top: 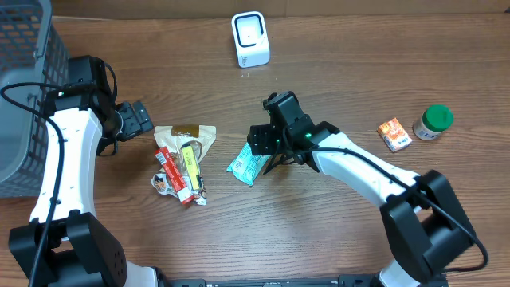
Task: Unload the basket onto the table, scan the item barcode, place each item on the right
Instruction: 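Grasp the mint-green packet with the right gripper, then lift the mint-green packet and rotate it with the right gripper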
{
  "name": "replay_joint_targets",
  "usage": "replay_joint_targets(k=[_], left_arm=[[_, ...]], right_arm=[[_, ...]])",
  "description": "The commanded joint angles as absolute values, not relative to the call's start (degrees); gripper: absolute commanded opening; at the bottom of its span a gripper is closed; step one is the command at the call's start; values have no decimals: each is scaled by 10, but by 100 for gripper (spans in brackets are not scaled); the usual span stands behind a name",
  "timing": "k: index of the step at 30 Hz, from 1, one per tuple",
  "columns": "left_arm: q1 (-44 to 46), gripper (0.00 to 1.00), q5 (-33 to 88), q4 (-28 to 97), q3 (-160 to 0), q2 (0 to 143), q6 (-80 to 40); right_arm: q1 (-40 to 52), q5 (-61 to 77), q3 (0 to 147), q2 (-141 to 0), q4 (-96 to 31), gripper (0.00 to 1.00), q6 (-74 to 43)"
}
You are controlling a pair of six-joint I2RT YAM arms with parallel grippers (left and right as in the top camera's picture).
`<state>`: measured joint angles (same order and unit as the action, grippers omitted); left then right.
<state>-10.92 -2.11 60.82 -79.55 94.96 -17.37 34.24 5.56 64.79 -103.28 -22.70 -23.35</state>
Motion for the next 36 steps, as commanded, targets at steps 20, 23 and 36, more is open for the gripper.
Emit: replay_joint_targets(k=[20, 23, 36], left_arm=[[-109, 100, -19, 608, -806, 948, -163], [-109, 100, -19, 608, -806, 948, -163], [-109, 100, -19, 608, -806, 948, -163]], right_arm=[[344, 52, 639, -1063, -238, 64, -225], [344, 53, 639, -1071, -238, 64, -227], [334, 120, 651, -1115, -231, 11, -244]])
